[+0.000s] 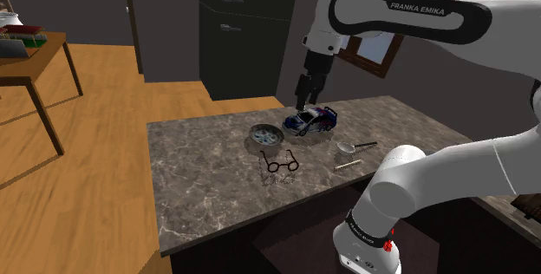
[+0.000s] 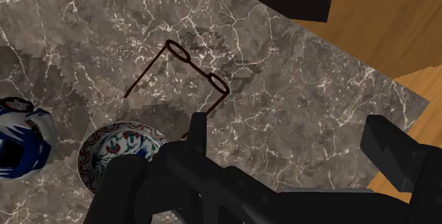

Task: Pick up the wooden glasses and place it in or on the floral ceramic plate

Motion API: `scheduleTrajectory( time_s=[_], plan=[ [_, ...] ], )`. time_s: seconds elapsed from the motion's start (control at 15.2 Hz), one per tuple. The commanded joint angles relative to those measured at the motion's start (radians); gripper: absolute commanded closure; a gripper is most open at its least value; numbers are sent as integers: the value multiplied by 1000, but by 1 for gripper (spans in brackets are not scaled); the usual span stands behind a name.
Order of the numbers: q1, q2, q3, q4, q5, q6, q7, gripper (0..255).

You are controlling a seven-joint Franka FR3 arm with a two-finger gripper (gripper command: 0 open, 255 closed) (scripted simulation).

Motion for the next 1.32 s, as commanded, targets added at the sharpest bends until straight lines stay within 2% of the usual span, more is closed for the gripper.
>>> scheduleTrajectory(
  time_s=[0.0,0.66,1.25],
  plan=[
    [0,0,0,0,0,0,0,0],
    [22,218,-72,-164,50,310,-160,0],
    [68,542,-123,-188,164,576,-350,0]
  ],
)
